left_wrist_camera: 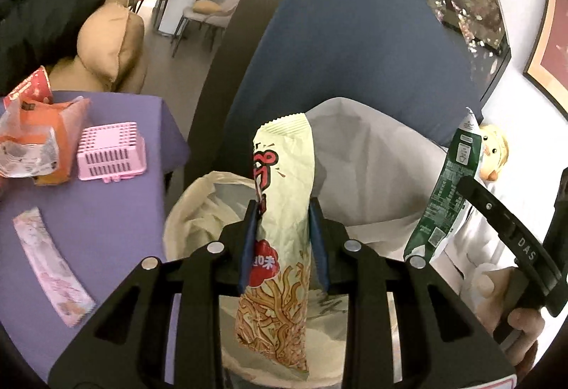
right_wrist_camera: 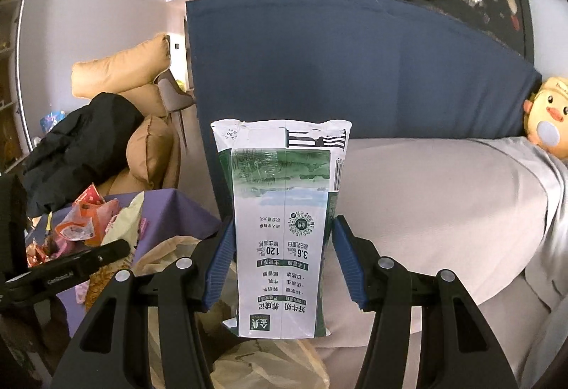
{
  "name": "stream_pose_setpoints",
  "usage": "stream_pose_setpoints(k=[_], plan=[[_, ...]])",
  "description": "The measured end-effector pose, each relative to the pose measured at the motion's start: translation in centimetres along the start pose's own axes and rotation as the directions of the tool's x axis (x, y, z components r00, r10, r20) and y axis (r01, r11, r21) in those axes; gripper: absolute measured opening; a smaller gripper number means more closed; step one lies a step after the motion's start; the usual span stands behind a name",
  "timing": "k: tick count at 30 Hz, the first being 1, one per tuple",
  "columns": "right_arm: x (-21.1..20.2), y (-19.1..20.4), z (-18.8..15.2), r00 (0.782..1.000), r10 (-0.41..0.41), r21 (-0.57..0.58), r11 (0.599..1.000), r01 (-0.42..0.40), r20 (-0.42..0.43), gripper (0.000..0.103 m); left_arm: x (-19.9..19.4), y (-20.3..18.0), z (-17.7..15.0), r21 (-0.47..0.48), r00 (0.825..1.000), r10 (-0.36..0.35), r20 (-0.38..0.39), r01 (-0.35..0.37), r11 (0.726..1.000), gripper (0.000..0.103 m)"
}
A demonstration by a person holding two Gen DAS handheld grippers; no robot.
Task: Collect trash
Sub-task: 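Carry the chip bag with the left tool into the bin and release it, then lower the green milk pouch into the bin and open the right tool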
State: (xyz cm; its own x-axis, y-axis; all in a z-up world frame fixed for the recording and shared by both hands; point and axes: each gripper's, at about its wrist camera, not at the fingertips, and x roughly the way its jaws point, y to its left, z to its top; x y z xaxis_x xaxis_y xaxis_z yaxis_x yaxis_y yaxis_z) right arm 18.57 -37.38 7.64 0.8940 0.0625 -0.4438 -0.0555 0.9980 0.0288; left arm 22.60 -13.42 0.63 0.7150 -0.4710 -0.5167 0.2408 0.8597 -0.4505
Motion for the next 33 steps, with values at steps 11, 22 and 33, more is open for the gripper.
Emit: stream_pose_setpoints(k=[11, 22, 33], plan=[[-0.9, -3.1, -1.1, 0.999, 0.014, 0.091, 0.996, -0.019, 0.051, 0.052, 2.5, -2.7, -1.0, 0.024, 0.999, -0.022, 0.05, 0.021, 0.999, 0.027], [-2.1, -1.5, -0.7, 0.993, 0.053, 0.068, 0.996, -0.06, 0.101, 0.052, 1.0, 1.9, -2.0, -0.087, 0.999, 0.041, -0.002, -0.041, 0.995, 0.061], [1.1, 5.7, -1.7, 0.958, 0.285, 0.049, 0.957, -0.286, 0.023, 0.052, -5.4, 5.4, -3.4, 0.024, 0.978, 0.207, 0.007, -0.207, 0.978, 0.061]])
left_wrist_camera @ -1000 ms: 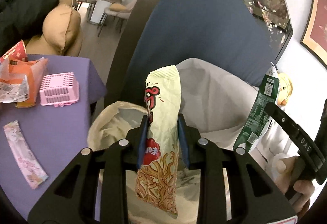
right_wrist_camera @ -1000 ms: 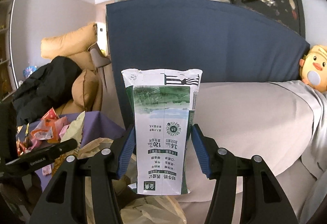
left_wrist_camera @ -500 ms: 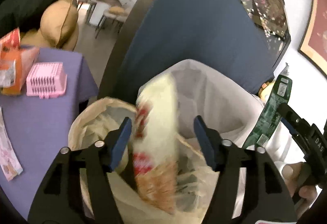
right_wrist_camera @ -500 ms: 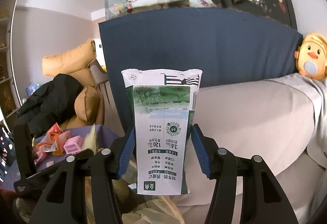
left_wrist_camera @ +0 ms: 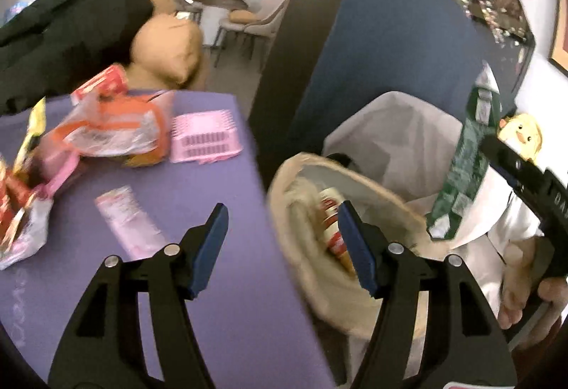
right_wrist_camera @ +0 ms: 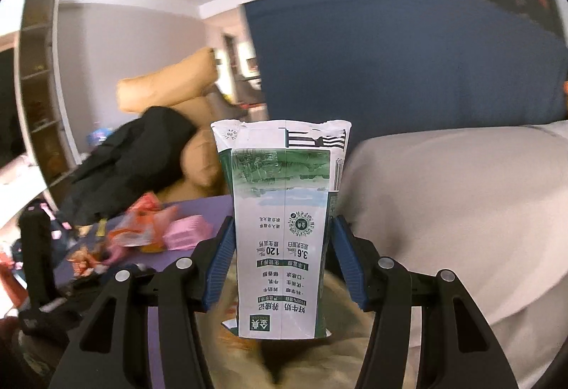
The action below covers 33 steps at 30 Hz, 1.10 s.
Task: Collect trash
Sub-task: 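Lower the green milk pouch into the bin and open the right tool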
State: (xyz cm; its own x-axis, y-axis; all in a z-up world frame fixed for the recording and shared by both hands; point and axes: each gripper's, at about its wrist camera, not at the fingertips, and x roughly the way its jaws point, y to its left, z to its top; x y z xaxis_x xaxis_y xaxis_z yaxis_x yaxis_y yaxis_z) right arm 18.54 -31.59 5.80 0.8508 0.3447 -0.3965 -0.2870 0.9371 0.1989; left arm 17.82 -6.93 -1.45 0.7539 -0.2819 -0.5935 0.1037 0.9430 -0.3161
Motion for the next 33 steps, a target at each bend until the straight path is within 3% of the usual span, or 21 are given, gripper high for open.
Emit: stream_pose_setpoints(k=[4, 10, 12, 15, 18, 22, 24, 31, 33], plan=[[3.1, 2.9, -0.2, 0.997, 0.065, -0.041, 0.997, -0.067, -0.043, 0.052, -0.3, 2.0, -0.9, -0.04, 0.999, 0.015, -0.049, -0.017, 0.999, 0.061], [7.5, 2.7, -5.1, 0.982, -0.08, -0.157, 0.986, 0.052, -0.174, 0.052, -2.5, 4.7, -0.9, 0.0, 0.998, 0.048, -0.045, -0.048, 0.999, 0.062], [8.6, 1.5, -7.0, 0.963, -0.144, -0.169, 0.98, 0.106, -0.229, 0.052, -3.3, 5.2, -1.0, 0.027, 0.998, 0.056, -0.035, -0.055, 0.998, 0.064], [9.2, 0.7, -8.5, 0.945, -0.172, -0.185, 0.975, 0.122, -0.28, 0.052, -4.0, 6.3, -1.3, 0.048, 0.997, 0.06, -0.04, -0.058, 0.997, 0.064], [10.3, 0.7, -9.5, 0.902, -0.254, -0.247, 0.953, 0.173, -0.349, 0.052, -4.3, 7.6, -1.4, 0.031, 0.996, 0.071, -0.052, -0.069, 0.997, 0.064], [11.3, -0.1, -10.8, 0.86, -0.254, -0.237, 0.958, 0.161, -0.443, 0.052, -5.1, 9.5, -1.8, -0.008, 0.995, 0.079, -0.064, -0.08, 0.997, 0.065], [11.1, -0.3, -10.9, 0.86, -0.247, -0.219, 0.962, 0.163, -0.446, 0.052, -5.6, 10.3, -1.8, -0.017, 0.995, 0.084, -0.058, -0.085, 0.996, 0.066], [7.7, 0.9, -9.3, 0.898, -0.229, -0.178, 0.969, 0.173, -0.376, 0.059, -6.7, 12.7, -2.0, -0.048, 0.996, 0.075, -0.042, -0.077, 0.996, 0.066], [7.4, 1.1, -9.3, 0.896, -0.237, -0.18, 0.967, 0.18, -0.377, 0.059, -6.8, 13.4, -2.0, -0.072, 0.996, 0.075, -0.041, -0.078, 0.994, 0.066]])
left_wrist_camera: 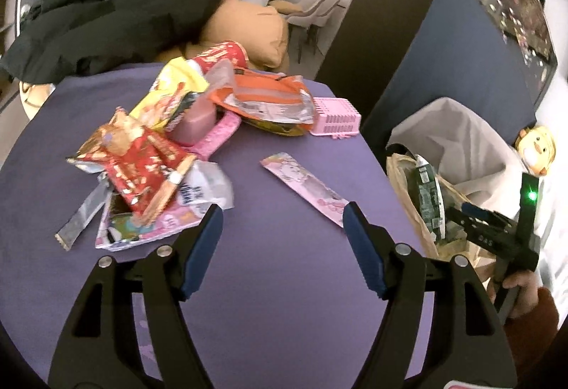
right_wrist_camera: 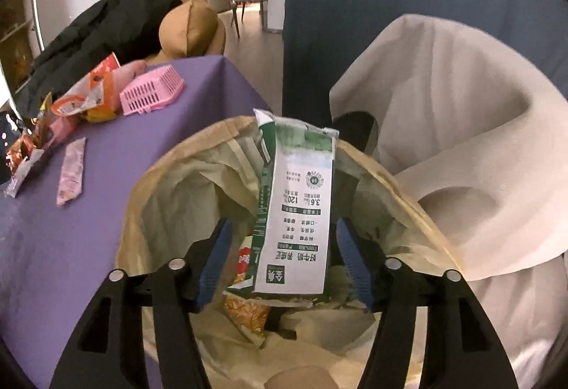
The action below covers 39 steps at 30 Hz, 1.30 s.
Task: Collect trash
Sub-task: 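Lower the green milk pouch into the bin and open the right tool, then grasp the nabati wafer pack with the left tool while the right tool grasps the red-gold wrapper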
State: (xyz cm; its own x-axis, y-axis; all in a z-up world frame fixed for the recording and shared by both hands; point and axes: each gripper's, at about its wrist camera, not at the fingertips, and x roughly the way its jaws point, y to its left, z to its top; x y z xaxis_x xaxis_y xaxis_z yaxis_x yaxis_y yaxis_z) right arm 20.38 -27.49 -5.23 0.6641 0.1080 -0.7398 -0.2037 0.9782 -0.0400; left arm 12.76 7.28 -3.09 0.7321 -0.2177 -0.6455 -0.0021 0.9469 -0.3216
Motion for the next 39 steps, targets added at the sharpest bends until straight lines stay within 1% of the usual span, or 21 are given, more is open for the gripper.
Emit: stream_pose_setpoints(k=[3, 4, 8, 10, 11, 12, 16, 17, 19, 21, 22, 24, 26, 27, 29, 32, 34, 35, 37, 38, 39], plan=[[1.2, -0.2, 0.1, 0.999, -0.021, 0.01, 1.0, 0.022, -0.044, 0.059, -0.2, 0.9, 0.0, -0.028, 1.0, 0.001, -0.002, -0.001, 1.0, 0.066], [1.9, -0.3, 0.8, 0.999, -0.023, 0.017, 1.0, 0.023, -0.046, 0.059, -0.2, 1.0, 0.0, -0.031, 1.0, 0.002, -0.004, -0.002, 1.0, 0.066], [4.1, -1.2, 3.1, 0.997, 0.045, 0.087, 0.995, -0.04, -0.056, 0.059, -0.2, 1.3, 0.0, -0.024, 1.0, 0.006, -0.008, -0.006, 1.0, 0.066], [4.5, -1.2, 3.8, 0.998, 0.023, 0.093, 0.996, -0.018, -0.059, 0.059, -0.2, 1.4, 0.0, -0.027, 1.0, 0.004, -0.011, -0.005, 1.0, 0.066], [4.2, -0.9, 4.1, 0.999, 0.01, 0.09, 0.996, -0.006, -0.044, 0.059, -0.2, 1.5, 0.1, -0.032, 1.0, -0.001, -0.011, 0.0, 1.0, 0.066], [3.8, -0.5, 4.2, 1.0, 0.014, 0.085, 0.996, -0.011, -0.028, 0.059, -0.3, 1.7, 0.1, -0.034, 1.0, -0.006, -0.007, 0.005, 0.999, 0.066], [0.4, 2.6, 4.5, 0.996, 0.047, 0.018, 0.999, -0.049, 0.073, 0.059, -1.2, 3.2, 1.3, -0.017, 0.999, -0.023, 0.038, 0.023, 1.0, 0.066], [-0.4, 3.6, 4.5, 0.994, 0.067, -0.006, 0.998, -0.067, 0.092, 0.059, -1.6, 3.7, 1.5, -0.009, 0.998, -0.017, 0.055, 0.017, 1.0, 0.066], [-2.1, 6.0, 4.5, 0.984, 0.132, -0.059, 0.99, -0.125, 0.12, 0.059, -2.6, 5.2, 2.1, -0.007, 0.995, 0.018, 0.097, -0.018, 1.0, 0.066], [-3.0, 8.3, 4.6, 0.973, 0.201, -0.105, 0.976, -0.189, 0.117, 0.059, -3.2, 7.0, 2.5, -0.037, 0.992, 0.049, 0.117, -0.045, 0.998, 0.066], [-3.2, 9.3, 4.4, 0.968, 0.23, -0.121, 0.969, -0.217, 0.104, 0.059, -3.3, 7.7, 2.8, -0.053, 0.991, 0.06, 0.121, -0.054, 0.997, 0.066], [-2.7, 11.7, 4.6, 0.954, 0.293, -0.148, 0.948, -0.282, 0.062, 0.059, -3.4, 10.0, 3.3, -0.106, 0.987, 0.107, 0.12, -0.094, 0.99, 0.066], [-1.9, 13.5, 4.6, 0.942, 0.336, -0.154, 0.932, -0.329, 0.022, 0.059, -3.0, 12.0, 3.7, -0.147, 0.986, 0.131, 0.101, -0.115, 0.982, 0.066], [-1.1, 14.7, 4.5, 0.935, 0.354, -0.151, 0.924, -0.35, -0.002, 0.059, -2.8, 12.6, 3.7, -0.16, 0.987, 0.129, 0.094, -0.113, 0.981, 0.066], [0.3, 16.0, 4.6, 0.928, 0.37, -0.142, 0.918, -0.371, -0.033, 0.059, -2.0, 14.0, 3.9, -0.188, 0.992, 0.105, 0.065, -0.091, 0.978, 0.066], [1.6, 17.1, 4.3, 0.919, 0.386, -0.112, 0.913, -0.392, -0.077, 0.059, -0.5, 14.9, 3.8, -0.202, 0.996, 0.084, 0.015, -0.079, 0.976, 0.066], [2.6, 17.6, 4.3, 0.921, 0.377, -0.097, 0.917, -0.386, -0.101, 0.059, 0.2, 15.0, 3.5, -0.208, 0.998, 0.061, -0.009, -0.061, 0.976, 0.066], [2.9, 17.8, 4.2, 0.924, 0.367, -0.094, 0.922, -0.377, -0.108, 0.059, 0.6, 14.7, 3.3, -0.209, 0.999, 0.039, -0.03, -0.044, 0.977, 0.066], [3.0, 17.8, 4.2, 0.925, 0.363, -0.094, 0.923, -0.373, -0.11, 0.059, 1.4, 13.7, 2.9, -0.193, 0.997, -0.035, -0.07, 0.021, 0.981, 0.066], [2.7, 17.9, 4.1, 0.928, 0.358, -0.104, 0.924, -0.368, -0.104, 0.059, 1.6, 12.8, 2.6, -0.174, 0.992, -0.086, -0.092, 0.069, 0.982, 0.066], [2.4, 18.0, 4.1, 0.931, 0.351, -0.117, 0.925, -0.361, -0.098, 0.059, 1.7, 12.2, 2.4, -0.156, 0.988, -0.112, -0.105, 0.095, 0.983, 0.066]])
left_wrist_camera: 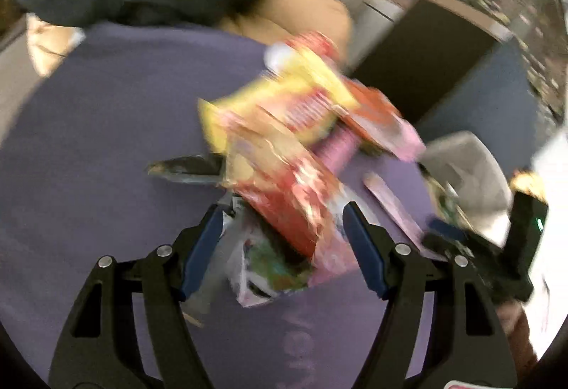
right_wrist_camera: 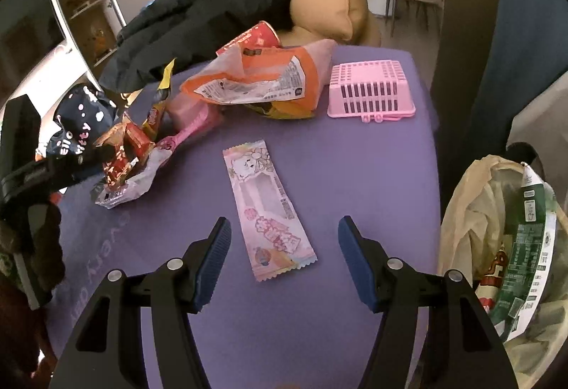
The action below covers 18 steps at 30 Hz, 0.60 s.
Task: Collect trash
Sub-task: 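Grasp the nabati wafer pack with the left tool while the right tool grasps the red-gold wrapper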
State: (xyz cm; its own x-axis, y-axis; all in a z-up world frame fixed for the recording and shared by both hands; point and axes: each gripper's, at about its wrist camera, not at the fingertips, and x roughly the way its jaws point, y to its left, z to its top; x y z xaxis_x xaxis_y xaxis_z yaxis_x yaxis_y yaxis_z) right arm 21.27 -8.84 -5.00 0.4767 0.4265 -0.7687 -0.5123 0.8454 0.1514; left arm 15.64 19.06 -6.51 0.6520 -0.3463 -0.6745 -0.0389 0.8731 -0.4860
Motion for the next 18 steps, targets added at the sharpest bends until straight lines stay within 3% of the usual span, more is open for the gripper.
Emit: stream_pose_setpoints(k=[2, 5, 7, 11, 15, 18], plan=[[-0.4, 0.5, 0.1, 1.0, -0.009, -0.029, 1.0, 0.009, 0.012, 0.059, -0.1, -1.0, -0.5, 0.041, 0.999, -0.031, -0.023, 0.032, 0.999, 0.066], [-1.4, 2.1, 0.5, 0.999, 0.022, -0.074, 0.997, -0.019, 0.037, 0.059, -1.9, -1.2, -0.6, 0.041, 0.999, -0.05, 0.009, 0.049, 0.998, 0.066], [-1.9, 3.4, 0.9, 0.997, 0.054, -0.106, 0.993, -0.048, 0.055, 0.059, -3.4, -0.6, -0.4, 0.025, 0.999, -0.015, 0.043, 0.014, 1.0, 0.066], [-1.5, 6.9, 2.2, 0.99, 0.124, -0.179, 0.977, -0.112, 0.061, 0.059, -6.1, 1.3, -0.2, -0.004, 0.982, 0.146, 0.119, -0.146, 0.989, 0.066], [1.3, 11.3, 4.6, 0.984, 0.177, -0.26, 0.952, -0.161, 0.038, 0.059, -7.5, 3.5, -0.4, -0.051, 0.976, 0.179, 0.128, -0.174, 0.983, 0.066], [4.9, 13.7, 6.0, 0.991, 0.129, -0.308, 0.942, -0.13, -0.026, 0.059, -8.3, 4.6, -0.7, -0.066, 0.972, 0.189, 0.139, -0.181, 0.981, 0.066]])
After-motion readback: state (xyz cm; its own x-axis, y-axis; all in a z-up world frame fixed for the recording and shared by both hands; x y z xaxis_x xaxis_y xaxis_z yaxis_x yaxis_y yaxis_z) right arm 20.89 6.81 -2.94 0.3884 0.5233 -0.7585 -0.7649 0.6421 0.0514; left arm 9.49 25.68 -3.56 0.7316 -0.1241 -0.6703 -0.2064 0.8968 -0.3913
